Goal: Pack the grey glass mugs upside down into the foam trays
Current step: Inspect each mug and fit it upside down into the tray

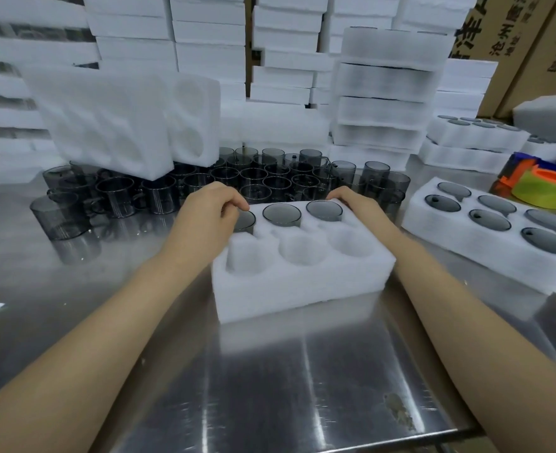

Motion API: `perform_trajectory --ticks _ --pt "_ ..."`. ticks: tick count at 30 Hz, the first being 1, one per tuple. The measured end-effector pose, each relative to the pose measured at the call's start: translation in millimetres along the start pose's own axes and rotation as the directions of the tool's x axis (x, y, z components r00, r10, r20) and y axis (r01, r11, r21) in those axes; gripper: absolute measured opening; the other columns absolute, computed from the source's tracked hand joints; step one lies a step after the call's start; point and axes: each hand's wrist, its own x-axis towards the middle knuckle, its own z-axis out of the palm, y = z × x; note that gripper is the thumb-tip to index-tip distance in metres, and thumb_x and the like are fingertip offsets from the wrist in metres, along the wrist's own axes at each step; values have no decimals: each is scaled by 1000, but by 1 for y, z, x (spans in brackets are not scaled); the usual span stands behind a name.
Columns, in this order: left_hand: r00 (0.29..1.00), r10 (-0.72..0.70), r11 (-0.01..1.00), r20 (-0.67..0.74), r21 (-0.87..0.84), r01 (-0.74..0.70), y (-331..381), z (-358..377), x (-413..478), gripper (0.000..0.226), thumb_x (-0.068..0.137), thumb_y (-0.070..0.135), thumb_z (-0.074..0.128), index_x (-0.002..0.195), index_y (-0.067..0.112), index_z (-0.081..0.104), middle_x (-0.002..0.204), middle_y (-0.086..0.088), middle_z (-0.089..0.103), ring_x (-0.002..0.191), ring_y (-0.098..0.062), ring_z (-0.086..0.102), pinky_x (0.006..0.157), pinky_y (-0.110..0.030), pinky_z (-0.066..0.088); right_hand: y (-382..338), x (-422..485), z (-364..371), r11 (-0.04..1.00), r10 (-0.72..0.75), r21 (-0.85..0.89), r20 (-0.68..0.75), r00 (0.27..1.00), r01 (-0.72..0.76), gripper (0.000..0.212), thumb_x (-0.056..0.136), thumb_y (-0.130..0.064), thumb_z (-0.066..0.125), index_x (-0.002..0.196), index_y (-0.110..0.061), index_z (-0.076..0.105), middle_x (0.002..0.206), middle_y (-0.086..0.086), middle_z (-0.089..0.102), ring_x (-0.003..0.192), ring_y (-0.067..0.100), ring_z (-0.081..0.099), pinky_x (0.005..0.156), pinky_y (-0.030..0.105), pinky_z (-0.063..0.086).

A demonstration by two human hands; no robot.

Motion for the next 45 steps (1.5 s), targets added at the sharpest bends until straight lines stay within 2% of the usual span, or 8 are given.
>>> perform_trajectory --ticks 8,12,18,23,26,32,40,45 --pt "972 -223 956 -68 178 232 6 -10 -4 21 89 23 53 106 17 64 107 -3 52 101 -24 53 85 -40 48 7 -1 0 998 -11 54 -110 994 17 12 91 -10 52 92 -20 59 89 7 63 77 12 53 71 17 42" --pt "893 -441 838 89 397 374 7 -30 -1 38 89 54 49 87 17 55 91 -3 64 79 -23 56 69 -32 42 1 2 -6 980 -92 141 -313 945 142 24 94 3 51 91 -20 52 85 -6 62 76 0 62 72 6 45" --pt "554 -546 812 628 234 535 6 -49 1 46 89 57 54 83 12 54 70 -8 40 47 -15 26 44 -22 22 -20 -1 -25 920 -161 276 -378 912 277 29 94 0 52 88 -29 51 119 4 59 92 15 65 88 37 56" --pt "634 -521 810 571 95 579 7 -39 0 46 91 49 57 69 10 51 53 -2 42 38 -10 31 37 -18 28 -41 -10 -27 832 -278 404 -289 916 380 13 96 -13 48 89 -24 46 148 -4 36 119 20 57 99 43 48" --pt "667 -519 793 534 10 609 7 -34 -1 36 94 41 57 88 6 59 49 3 48 36 -6 37 36 -17 32 -52 -14 -28 855 -246 398 -254 935 333 4 93 -29 48 91 -27 45 147 -7 36 132 12 45 107 53 38" --pt "738 -518 784 432 -106 612 5 -17 -2 43 96 39 55 103 -4 62 54 0 49 38 -8 40 39 -18 33 -76 -28 -17 789 -270 526 -168 948 318 10 92 -27 53 90 -19 48 126 0 59 116 27 58 93 51 51" --pt "836 -429 871 342 -89 484 -1 -13 -2 41 97 36 51 65 11 51 49 -2 44 41 -16 36 41 -22 28 -110 -50 22 869 -455 178 -81 887 462 18 79 -30 77 78 -27 59 112 -11 66 116 -4 54 88 23 46" --pt "864 -433 886 255 -53 460 -3 -17 -1 49 101 39 40 78 0 58 62 -5 52 48 -17 43 52 -25 35 -115 -56 28 794 -608 41 41 793 607 14 90 -17 65 80 -9 59 136 3 57 122 11 48 98 29 39"
